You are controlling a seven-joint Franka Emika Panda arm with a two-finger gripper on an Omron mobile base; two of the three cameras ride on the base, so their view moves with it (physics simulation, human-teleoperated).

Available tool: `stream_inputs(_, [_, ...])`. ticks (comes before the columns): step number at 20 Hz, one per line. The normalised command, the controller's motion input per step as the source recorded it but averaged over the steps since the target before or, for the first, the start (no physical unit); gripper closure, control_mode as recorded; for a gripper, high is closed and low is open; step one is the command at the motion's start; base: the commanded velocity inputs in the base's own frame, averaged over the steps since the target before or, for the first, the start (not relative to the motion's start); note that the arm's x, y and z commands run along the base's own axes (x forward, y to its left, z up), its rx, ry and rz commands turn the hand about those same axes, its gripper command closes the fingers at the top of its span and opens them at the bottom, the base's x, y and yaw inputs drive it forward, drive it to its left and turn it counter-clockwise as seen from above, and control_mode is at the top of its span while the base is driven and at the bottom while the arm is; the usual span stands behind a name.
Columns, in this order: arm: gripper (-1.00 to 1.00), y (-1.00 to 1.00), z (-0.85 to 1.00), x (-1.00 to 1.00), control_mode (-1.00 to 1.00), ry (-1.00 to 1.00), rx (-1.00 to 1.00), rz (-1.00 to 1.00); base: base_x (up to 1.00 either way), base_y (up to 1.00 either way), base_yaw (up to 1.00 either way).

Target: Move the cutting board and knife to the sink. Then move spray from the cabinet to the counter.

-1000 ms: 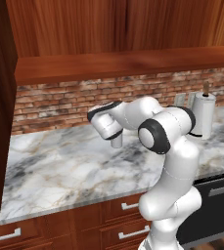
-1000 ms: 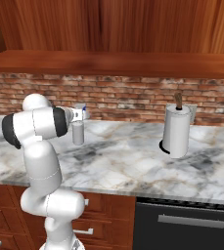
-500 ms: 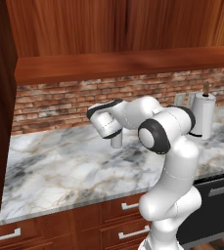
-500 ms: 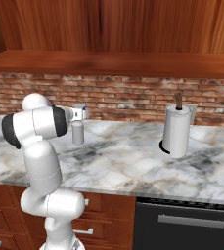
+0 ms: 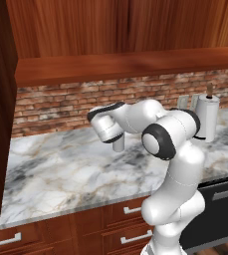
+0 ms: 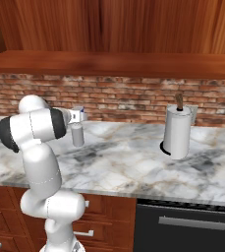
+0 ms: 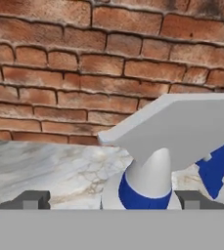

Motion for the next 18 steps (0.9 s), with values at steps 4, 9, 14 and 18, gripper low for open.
stream_inputs(4, [-1.0, 0.19, -0.04, 0.0, -1.0, 0.0, -0.02, 0.0, 0.0, 0.0, 0.0])
stream_inputs(9, [-1.0, 0.18, -0.08, 0.0, -1.0, 0.0, -0.03, 0.0, 0.0, 0.0, 0.0])
stream_inputs(14, [-1.0, 0.12, -0.14, 0.0, -1.0, 0.0, -0.03, 0.0, 0.0, 0.0, 0.0])
stream_inputs(18, [-1.0, 0.0, 0.0, 0.0, -1.0, 0.0, 0.0, 0.0, 0.0, 0.0, 0.0])
